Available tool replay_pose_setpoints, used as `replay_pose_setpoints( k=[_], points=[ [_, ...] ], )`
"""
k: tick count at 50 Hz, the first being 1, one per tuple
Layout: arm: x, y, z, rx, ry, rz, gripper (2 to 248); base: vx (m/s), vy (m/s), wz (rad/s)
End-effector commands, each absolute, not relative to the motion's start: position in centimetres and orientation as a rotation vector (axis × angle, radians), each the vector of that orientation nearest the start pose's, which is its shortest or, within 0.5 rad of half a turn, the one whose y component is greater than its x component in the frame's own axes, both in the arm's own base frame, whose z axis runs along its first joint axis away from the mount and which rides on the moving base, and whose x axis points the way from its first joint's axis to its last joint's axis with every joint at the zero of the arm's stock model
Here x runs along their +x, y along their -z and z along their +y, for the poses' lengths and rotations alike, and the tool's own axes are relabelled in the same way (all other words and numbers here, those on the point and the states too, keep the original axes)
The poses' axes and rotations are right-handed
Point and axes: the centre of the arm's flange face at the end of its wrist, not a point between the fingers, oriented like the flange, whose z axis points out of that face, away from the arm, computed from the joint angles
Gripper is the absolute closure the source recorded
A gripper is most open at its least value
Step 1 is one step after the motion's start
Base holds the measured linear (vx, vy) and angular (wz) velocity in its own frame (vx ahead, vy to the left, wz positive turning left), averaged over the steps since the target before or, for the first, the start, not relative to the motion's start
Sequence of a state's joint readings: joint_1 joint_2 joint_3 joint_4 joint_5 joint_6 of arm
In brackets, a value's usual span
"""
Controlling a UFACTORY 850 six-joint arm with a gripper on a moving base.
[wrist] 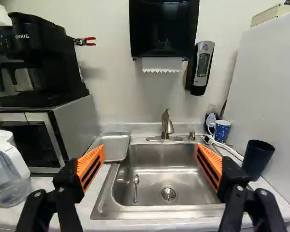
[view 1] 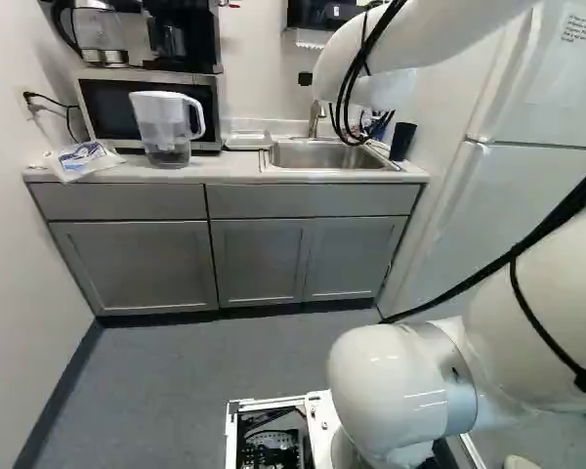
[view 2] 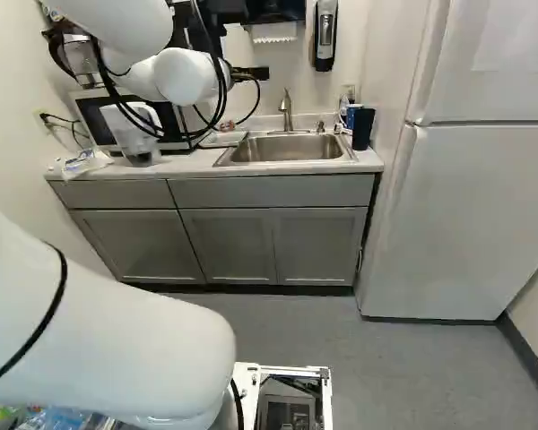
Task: Rinse the cup and place it in the tray
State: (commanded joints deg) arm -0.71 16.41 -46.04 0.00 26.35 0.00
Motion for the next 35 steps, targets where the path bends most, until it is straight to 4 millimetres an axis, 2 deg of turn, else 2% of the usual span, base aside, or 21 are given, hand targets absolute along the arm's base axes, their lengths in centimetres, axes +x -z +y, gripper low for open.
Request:
replay_pose_setpoints(
  k=[26, 35],
  points=[
    [42.68, -67.22, -0.53, -2.251, 2.204, 0.014, 3, 0.11, -0.002, -0.012],
    [42.68, -67.22, -0.53, -2.251, 2.204, 0.014, 3, 0.119, -0.022, -0.132]
  ],
)
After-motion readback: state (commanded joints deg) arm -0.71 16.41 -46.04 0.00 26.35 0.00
